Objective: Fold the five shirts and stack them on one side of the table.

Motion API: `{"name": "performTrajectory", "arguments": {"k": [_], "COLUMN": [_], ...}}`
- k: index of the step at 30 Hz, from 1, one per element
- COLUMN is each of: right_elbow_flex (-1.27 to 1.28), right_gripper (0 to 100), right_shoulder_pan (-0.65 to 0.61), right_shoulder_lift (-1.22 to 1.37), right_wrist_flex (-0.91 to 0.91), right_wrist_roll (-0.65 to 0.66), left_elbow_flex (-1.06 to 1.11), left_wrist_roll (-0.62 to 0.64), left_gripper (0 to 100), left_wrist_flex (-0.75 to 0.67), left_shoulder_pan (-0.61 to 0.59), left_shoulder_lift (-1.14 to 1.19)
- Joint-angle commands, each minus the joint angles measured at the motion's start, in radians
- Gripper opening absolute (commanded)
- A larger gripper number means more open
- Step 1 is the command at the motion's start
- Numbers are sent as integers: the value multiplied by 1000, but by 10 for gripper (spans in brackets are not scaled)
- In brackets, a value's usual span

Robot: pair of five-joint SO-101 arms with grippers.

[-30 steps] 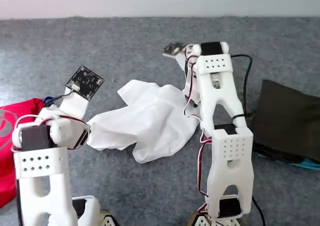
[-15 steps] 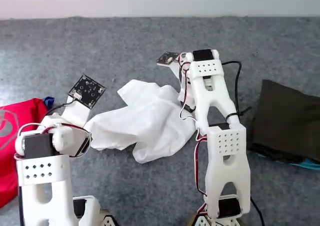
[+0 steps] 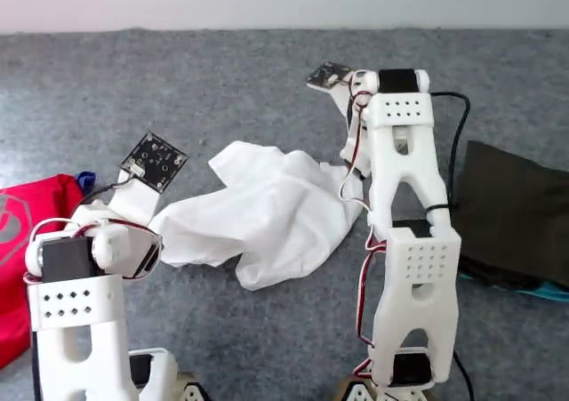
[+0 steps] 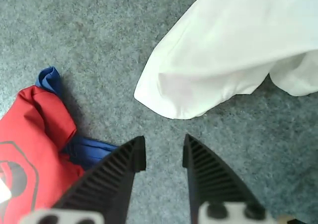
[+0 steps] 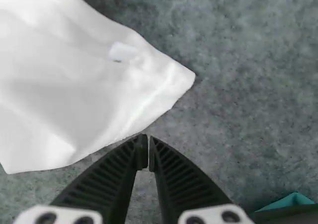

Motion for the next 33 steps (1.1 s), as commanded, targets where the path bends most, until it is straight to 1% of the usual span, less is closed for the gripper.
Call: {"name": "performTrajectory", "arguments": {"k": [1,4,5,8,12,18,20,24,26,28,33], "right_elbow_flex": [0,0,0,0,0,0,-5,-92,-138,-193,-230], "right_gripper": [91,210,232,243,244,241,211,2,34,16,9], "right_shoulder_pan": [-10,-31,-36,-50,-76,-85,-87,-87,-82,-81,-48], "right_shoulder_lift": [-33,10,22,59,122,226,242,252,249,246,170], "right_wrist_flex": [-4,-53,-79,-166,-211,-191,-171,-88,-24,39,45], "right_wrist_roll": [5,-9,-37,-124,-133,-137,-137,-132,-132,-132,-118], "left_elbow_flex": [-4,-4,-4,-4,2,45,51,50,50,50,44], "left_wrist_roll": [46,55,57,57,57,55,55,55,57,57,57], "left_gripper": [133,133,133,133,133,133,133,133,133,133,133], "left_wrist_flex": [-37,-43,-48,-44,-40,-48,-48,-49,-63,-74,-77], "left_shoulder_pan": [-5,-3,-3,-8,-8,-5,-5,-6,-5,-6,-3], "left_shoulder_lift": [-17,-17,-17,-17,-17,-17,-17,-17,-17,-17,-17]}}
